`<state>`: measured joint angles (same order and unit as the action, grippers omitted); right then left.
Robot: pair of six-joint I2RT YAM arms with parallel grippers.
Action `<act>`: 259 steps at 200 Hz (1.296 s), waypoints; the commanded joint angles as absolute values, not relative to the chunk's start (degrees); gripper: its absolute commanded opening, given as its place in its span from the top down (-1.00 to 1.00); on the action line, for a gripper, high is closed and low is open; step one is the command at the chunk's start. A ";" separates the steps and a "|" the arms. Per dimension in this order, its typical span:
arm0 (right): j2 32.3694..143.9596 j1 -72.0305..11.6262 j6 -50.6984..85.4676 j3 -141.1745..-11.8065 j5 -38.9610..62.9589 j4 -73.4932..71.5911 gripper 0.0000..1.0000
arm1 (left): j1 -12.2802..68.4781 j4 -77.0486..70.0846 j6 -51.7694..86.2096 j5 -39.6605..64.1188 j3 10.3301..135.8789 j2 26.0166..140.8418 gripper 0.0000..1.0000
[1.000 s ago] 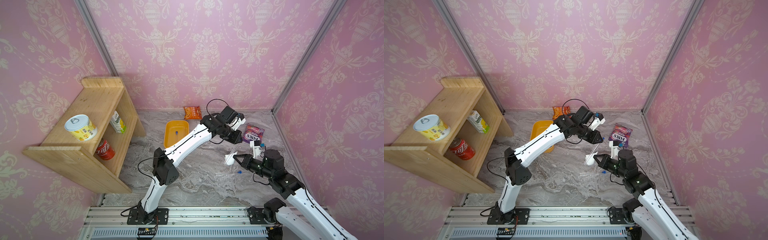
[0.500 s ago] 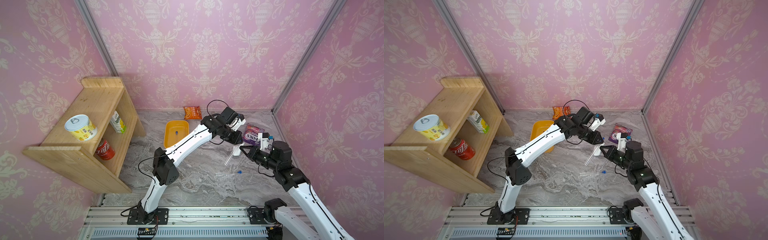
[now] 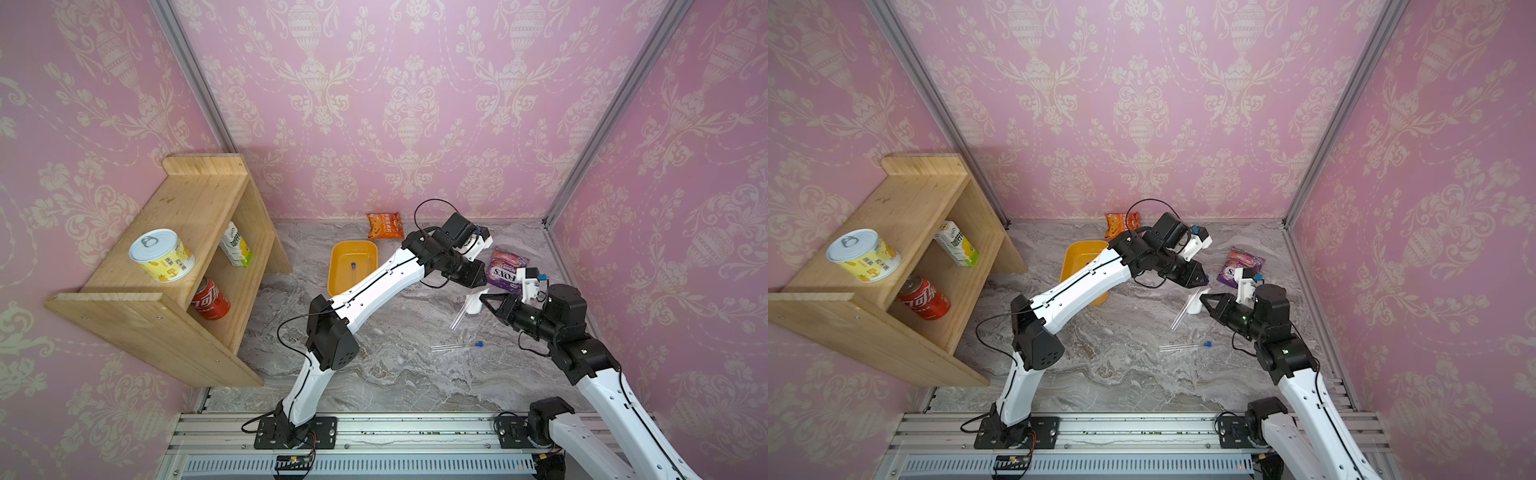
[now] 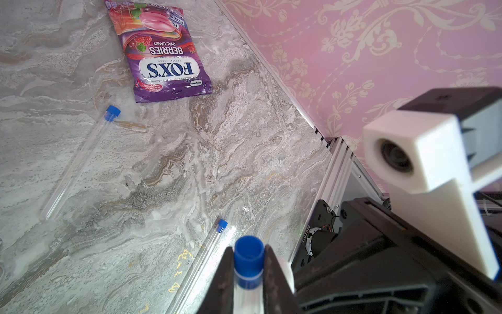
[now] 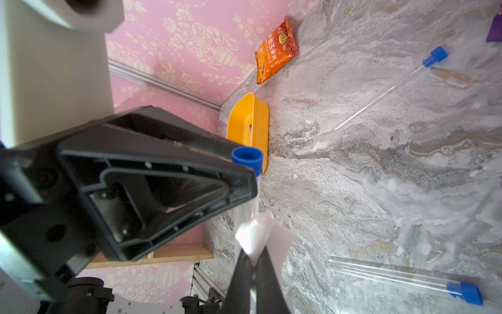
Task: Wipe the exteriors of test tubes
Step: Wipe the dirt from the test tube.
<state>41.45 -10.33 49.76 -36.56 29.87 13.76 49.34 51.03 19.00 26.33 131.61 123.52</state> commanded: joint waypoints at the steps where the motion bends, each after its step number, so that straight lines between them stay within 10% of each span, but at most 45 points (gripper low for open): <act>1: 39.85 -12.18 50.78 -35.05 30.63 13.14 1.00 | 49.77 52.42 19.19 27.33 133.98 124.92 0.63; 259: 39.03 -20.18 45.38 -41.20 21.41 22.20 1.00 | 49.14 55.54 18.99 29.03 144.14 131.31 0.63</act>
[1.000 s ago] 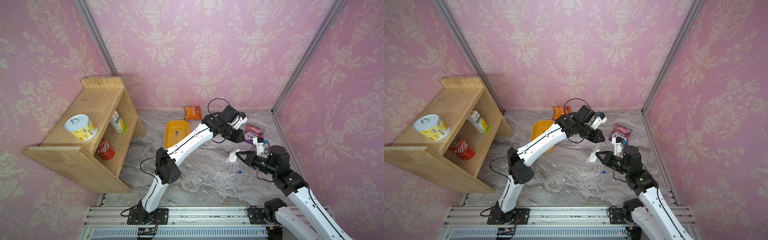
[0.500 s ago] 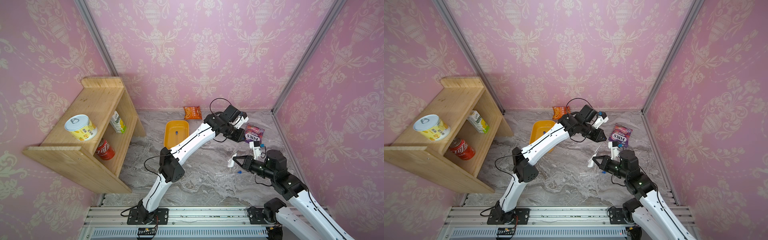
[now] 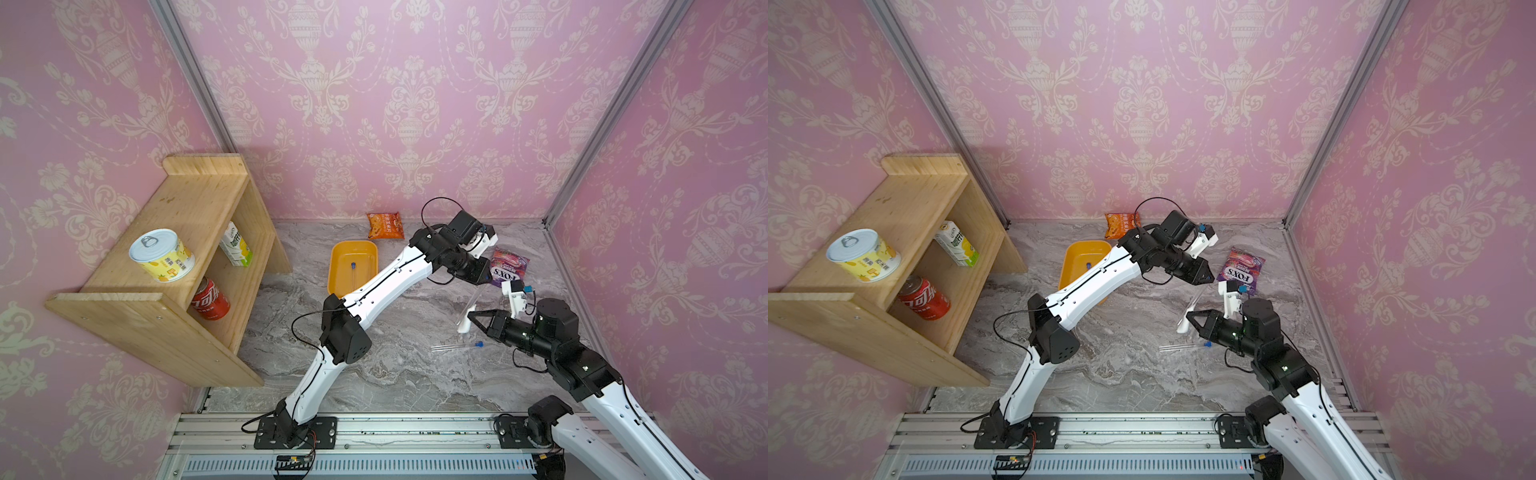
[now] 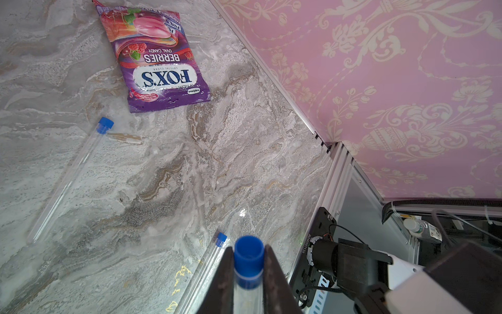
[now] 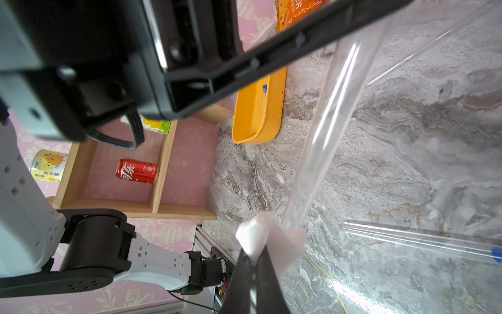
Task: Wipe the exteriors of test tubes
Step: Wipe the dirt from the test tube.
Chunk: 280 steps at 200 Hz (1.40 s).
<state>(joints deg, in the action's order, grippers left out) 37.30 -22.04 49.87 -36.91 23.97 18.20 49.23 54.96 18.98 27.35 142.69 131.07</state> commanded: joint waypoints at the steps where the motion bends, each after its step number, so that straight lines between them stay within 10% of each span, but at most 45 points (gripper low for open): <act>1: 39.11 -19.98 45.28 -41.30 21.43 22.35 1.00 | 49.13 55.50 18.99 29.02 144.14 131.31 0.63; 120: 44.54 -4.68 40.29 -46.05 28.90 22.53 1.00 | 49.25 55.37 18.99 29.11 144.40 130.95 0.63; 280: 35.69 -19.84 50.79 -32.90 27.02 15.44 1.00 | 49.24 55.56 19.47 29.47 147.63 132.98 0.63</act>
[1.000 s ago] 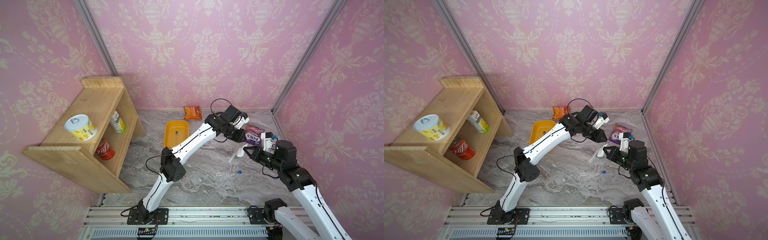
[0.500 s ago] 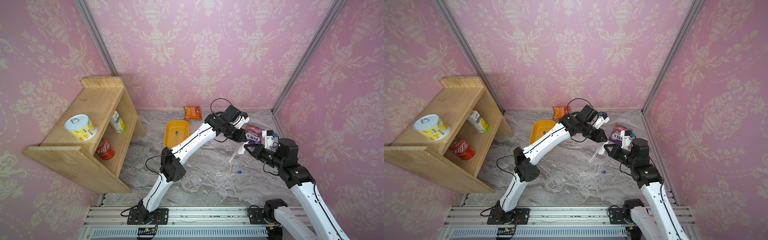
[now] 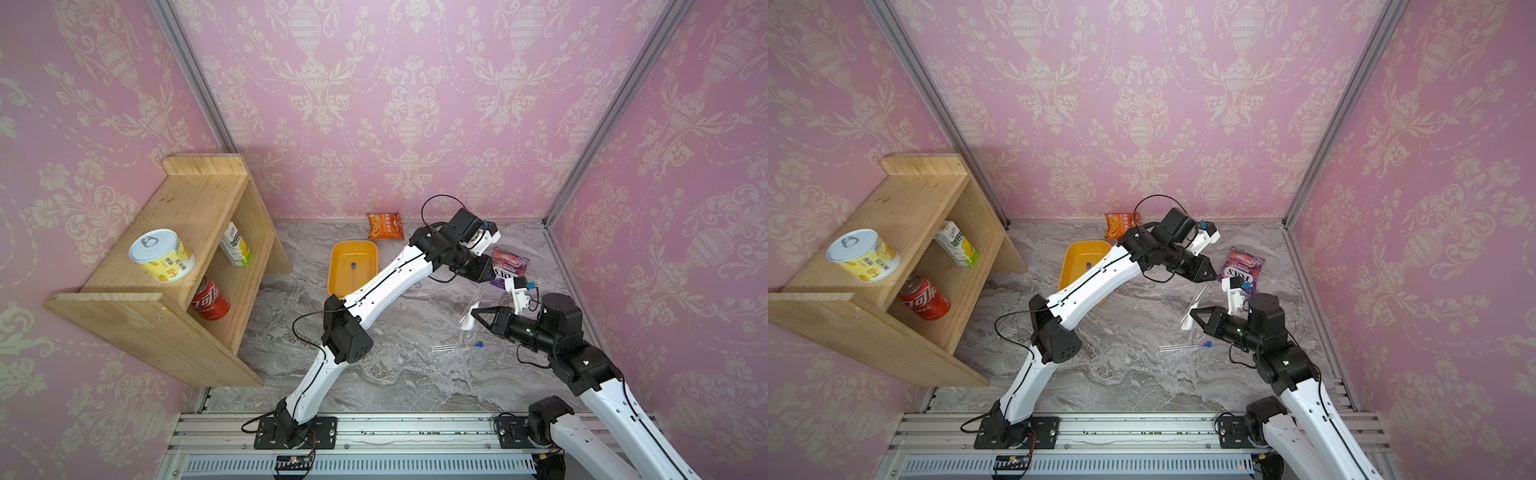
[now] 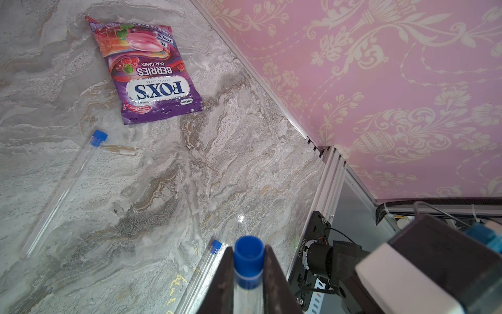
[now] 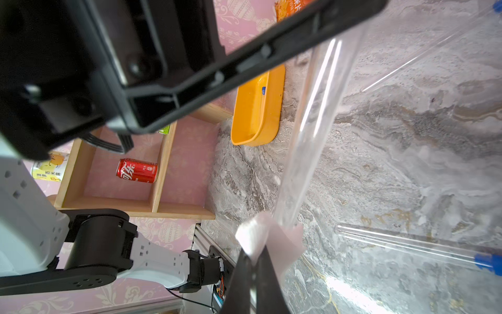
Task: Wipe the exteriors of test tubes
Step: Wipe the dirt from the test tube.
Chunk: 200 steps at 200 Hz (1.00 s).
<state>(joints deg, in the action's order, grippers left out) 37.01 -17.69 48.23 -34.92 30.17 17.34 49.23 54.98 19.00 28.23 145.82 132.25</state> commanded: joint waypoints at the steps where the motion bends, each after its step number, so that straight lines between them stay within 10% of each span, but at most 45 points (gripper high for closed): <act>1: 35.64 -19.94 50.79 -32.84 26.87 15.41 1.00 | 49.19 55.55 19.49 29.54 147.60 132.98 0.63; 200: 46.55 -4.01 36.13 -48.35 27.58 23.23 1.00 | 49.83 56.62 19.26 30.15 147.26 131.75 0.63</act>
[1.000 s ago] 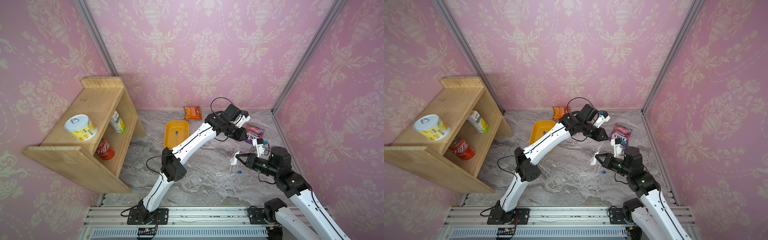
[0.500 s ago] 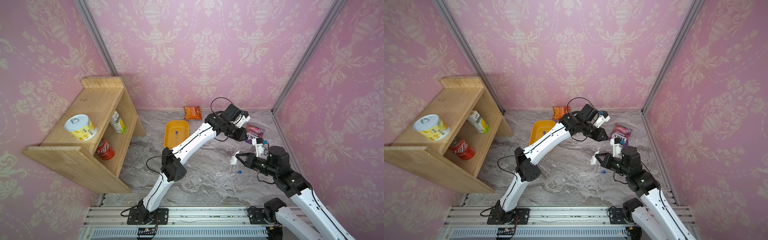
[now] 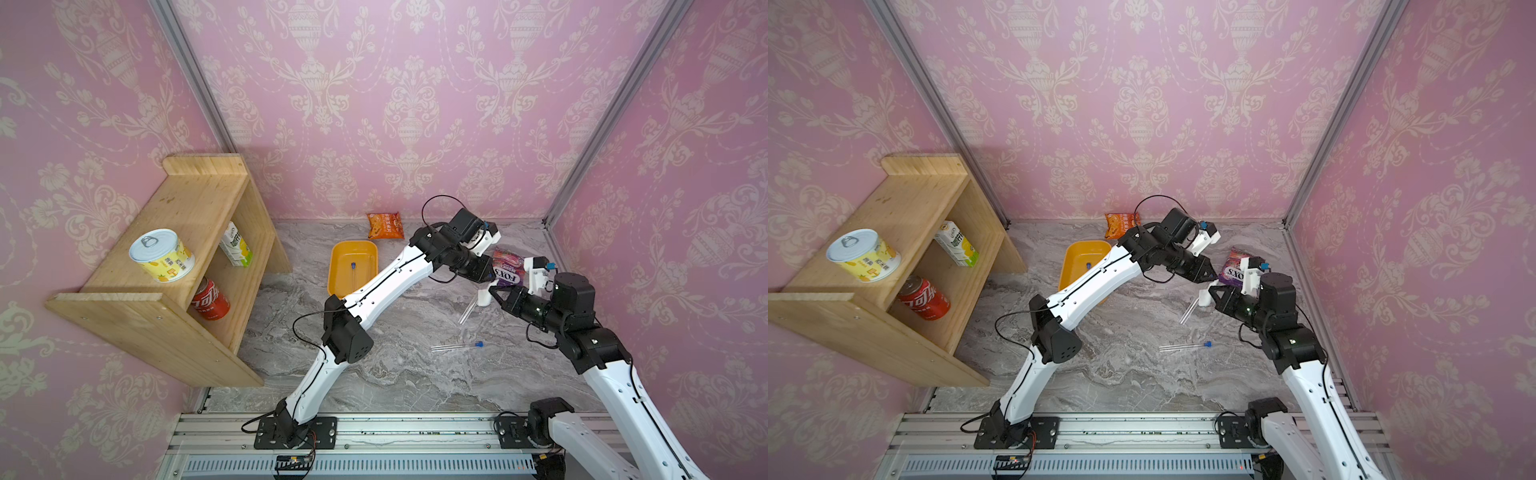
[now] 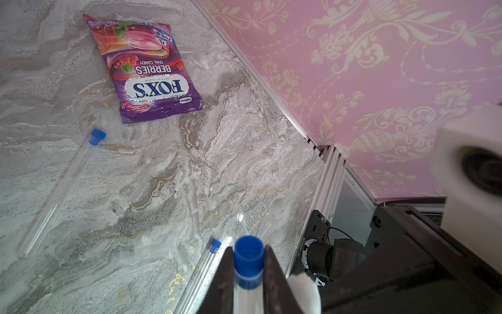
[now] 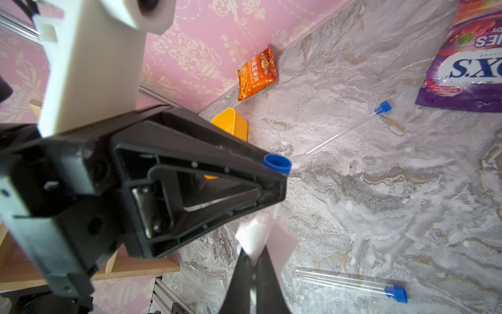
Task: Wipe the exteriors of test tubes
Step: Wipe the dirt from the test tube.
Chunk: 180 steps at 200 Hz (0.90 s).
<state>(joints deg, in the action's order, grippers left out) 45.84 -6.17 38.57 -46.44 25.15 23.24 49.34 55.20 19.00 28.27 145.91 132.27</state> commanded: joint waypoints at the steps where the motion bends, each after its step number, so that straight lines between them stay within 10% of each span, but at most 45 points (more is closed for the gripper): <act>1: 46.56 -3.89 36.13 -48.30 27.63 23.17 1.00 | 49.83 56.61 19.26 30.15 147.28 131.70 0.63; 180: 42.81 -0.31 47.05 -42.57 37.40 18.71 1.00 | 49.22 49.87 20.30 28.58 133.65 123.73 0.64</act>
